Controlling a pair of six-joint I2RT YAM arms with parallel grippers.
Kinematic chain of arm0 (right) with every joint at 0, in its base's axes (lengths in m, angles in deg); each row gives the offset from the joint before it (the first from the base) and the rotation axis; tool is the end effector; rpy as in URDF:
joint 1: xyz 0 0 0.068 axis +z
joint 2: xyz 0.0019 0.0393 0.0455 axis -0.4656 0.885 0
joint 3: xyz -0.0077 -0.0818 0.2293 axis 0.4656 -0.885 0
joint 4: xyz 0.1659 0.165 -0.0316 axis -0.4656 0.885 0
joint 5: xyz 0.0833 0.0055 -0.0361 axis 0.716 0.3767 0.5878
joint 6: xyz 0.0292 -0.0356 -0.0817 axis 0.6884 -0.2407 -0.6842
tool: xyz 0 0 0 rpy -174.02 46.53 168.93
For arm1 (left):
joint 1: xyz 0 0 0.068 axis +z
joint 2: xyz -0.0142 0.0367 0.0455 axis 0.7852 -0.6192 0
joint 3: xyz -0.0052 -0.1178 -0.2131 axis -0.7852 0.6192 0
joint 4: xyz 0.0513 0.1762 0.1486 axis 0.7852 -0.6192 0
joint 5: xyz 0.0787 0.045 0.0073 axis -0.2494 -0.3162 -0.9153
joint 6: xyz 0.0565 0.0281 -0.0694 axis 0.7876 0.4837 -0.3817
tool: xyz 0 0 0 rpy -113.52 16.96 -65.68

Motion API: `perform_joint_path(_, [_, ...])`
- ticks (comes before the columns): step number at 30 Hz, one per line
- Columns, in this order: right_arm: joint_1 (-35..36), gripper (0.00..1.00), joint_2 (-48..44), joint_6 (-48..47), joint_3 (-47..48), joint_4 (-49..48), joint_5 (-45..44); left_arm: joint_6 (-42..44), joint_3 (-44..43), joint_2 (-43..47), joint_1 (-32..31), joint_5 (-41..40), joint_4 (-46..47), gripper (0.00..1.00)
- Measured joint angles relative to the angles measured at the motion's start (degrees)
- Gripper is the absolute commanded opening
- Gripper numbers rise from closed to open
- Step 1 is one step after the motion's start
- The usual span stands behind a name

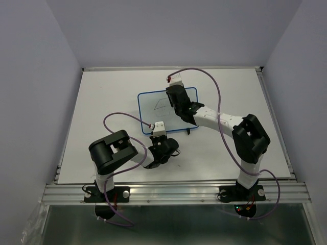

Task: Erase the whiteboard

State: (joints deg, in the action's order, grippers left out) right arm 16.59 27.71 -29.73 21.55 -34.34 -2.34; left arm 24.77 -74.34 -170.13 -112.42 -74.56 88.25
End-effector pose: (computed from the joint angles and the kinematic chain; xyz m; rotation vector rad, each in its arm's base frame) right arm 0.3448 0.2698 0.2194 -0.3585 1.9051 -0.0877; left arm 0.2139 -0.2379 0.0926 -0.1862 1.8593 -0.1543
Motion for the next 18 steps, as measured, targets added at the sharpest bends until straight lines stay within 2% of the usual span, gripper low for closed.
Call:
perform_joint_path(4, [-3.26, 0.01, 0.00, 0.42, 1.95, 0.44, -2.56, 0.00, 0.02, -0.17, 0.00, -0.11, 0.35, 0.00])
perform_joint_path(8, [-3.98, 0.01, 0.00, 0.28, 1.99, 0.68, -1.49, 0.00, 0.04, -0.28, 0.00, -0.20, 0.68, 0.00])
perform_joint_path(13, [-2.43, 0.01, 0.00, -1.11, 1.86, 1.75, 4.61, 0.00, 0.07, -0.35, 0.00, -0.24, 0.87, 0.00])
perform_joint_path(18, [2.43, 0.01, 1.25, -2.03, 2.10, 6.01, 12.35, 0.04, 0.15, -0.42, 0.00, -0.33, 1.14, 0.00])
